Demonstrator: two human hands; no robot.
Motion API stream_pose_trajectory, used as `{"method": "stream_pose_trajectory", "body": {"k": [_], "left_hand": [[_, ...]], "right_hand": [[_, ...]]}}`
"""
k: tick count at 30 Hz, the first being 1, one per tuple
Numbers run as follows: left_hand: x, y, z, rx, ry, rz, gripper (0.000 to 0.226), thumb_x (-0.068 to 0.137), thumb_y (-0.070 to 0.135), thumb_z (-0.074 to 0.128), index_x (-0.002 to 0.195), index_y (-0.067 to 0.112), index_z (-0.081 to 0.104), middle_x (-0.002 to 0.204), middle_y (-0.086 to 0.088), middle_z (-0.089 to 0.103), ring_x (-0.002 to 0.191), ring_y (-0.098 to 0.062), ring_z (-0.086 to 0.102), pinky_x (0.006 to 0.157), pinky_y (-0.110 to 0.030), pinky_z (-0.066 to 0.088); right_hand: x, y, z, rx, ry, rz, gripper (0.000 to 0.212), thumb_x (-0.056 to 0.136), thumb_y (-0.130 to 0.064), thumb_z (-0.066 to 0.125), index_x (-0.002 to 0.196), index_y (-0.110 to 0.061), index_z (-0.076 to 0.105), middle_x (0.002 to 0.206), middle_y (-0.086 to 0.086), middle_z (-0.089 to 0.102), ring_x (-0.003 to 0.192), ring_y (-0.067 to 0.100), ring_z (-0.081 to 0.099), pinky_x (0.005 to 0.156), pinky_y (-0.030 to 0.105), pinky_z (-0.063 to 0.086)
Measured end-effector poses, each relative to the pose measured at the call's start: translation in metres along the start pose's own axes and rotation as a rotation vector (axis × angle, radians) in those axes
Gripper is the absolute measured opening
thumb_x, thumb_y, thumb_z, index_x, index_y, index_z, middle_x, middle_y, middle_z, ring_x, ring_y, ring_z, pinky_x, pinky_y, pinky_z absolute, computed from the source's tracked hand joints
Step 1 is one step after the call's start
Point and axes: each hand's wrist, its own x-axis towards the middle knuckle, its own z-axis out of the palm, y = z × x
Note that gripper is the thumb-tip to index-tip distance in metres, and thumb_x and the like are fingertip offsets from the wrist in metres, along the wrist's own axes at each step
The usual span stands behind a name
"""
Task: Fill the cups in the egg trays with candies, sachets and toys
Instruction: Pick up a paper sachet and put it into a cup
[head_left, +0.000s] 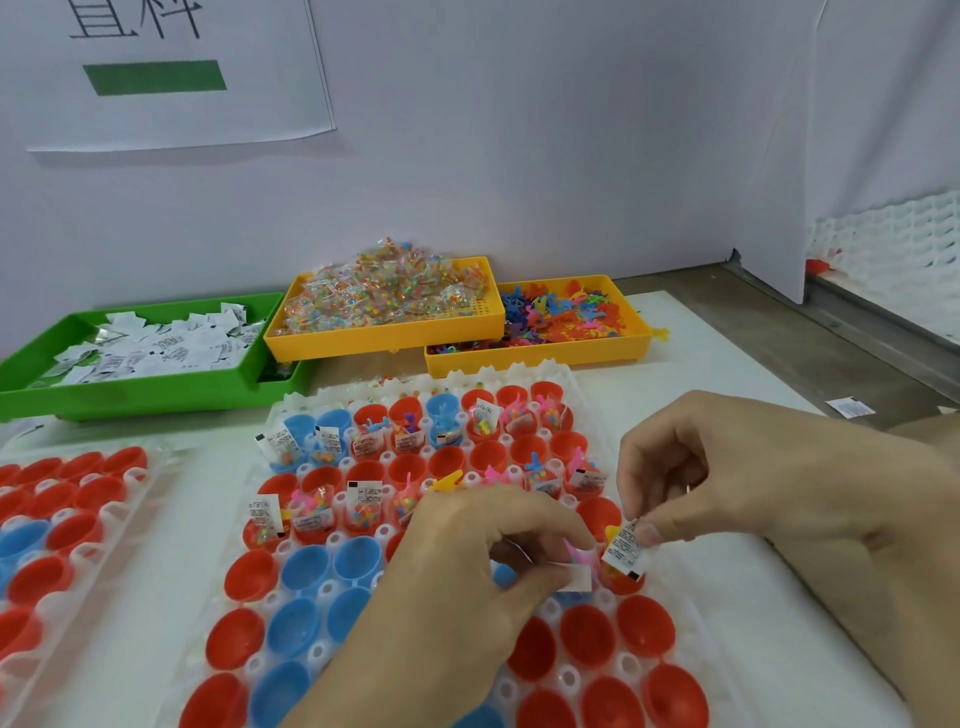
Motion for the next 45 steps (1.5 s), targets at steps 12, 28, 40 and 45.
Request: {"method": "stream_pose_trajectory", "body": {"k": [12, 28, 40, 45], "left_hand": [[0.001, -0.002, 0.001, 0.149, -0.015, 0.058, 0.050, 0.079, 0.004, 0.080, 0.108, 0.042, 0.063, 0.092, 0.023, 0.068, 0.085, -0.002, 0.066, 0.078, -0.013, 0.052], [0.001, -0.003, 0.000, 0.220, -0.024, 0.128, 0.037, 0.077, 0.001, 0.080, 0.096, 0.032, 0.075, 0.093, 0.016, 0.070, 0.090, 0.000, 0.065, 0.082, -0.008, 0.048], [0.002, -0.002, 0.002, 0.209, -0.036, 0.159, 0.036, 0.078, -0.005, 0.077, 0.095, 0.027, 0.076, 0.092, 0.014, 0.069, 0.085, -0.001, 0.066, 0.080, -0.013, 0.052], [0.002, -0.002, 0.002, 0.261, -0.058, 0.157, 0.037, 0.079, -0.005, 0.075, 0.096, 0.028, 0.076, 0.086, 0.015, 0.070, 0.090, 0.000, 0.062, 0.082, -0.014, 0.050]], "right_hand": [[0.000, -0.010, 0.006, -0.085, 0.051, 0.036, 0.012, 0.076, -0.024, 0.083, 0.076, -0.032, 0.074, 0.072, -0.008, 0.073, 0.062, 0.004, 0.065, 0.066, 0.032, 0.054], [0.000, -0.022, 0.015, -0.092, 0.019, 0.095, 0.015, 0.077, -0.014, 0.077, 0.073, -0.029, 0.074, 0.062, -0.007, 0.069, 0.053, 0.003, 0.060, 0.054, 0.014, 0.045], [-0.001, -0.025, 0.016, -0.109, 0.049, 0.129, 0.016, 0.078, -0.021, 0.082, 0.072, -0.032, 0.073, 0.063, -0.008, 0.070, 0.054, 0.002, 0.062, 0.053, 0.011, 0.044], [-0.001, -0.025, 0.017, -0.124, 0.049, 0.131, 0.019, 0.077, -0.016, 0.077, 0.071, -0.033, 0.071, 0.064, -0.007, 0.070, 0.052, 0.003, 0.060, 0.054, 0.014, 0.046]]}}
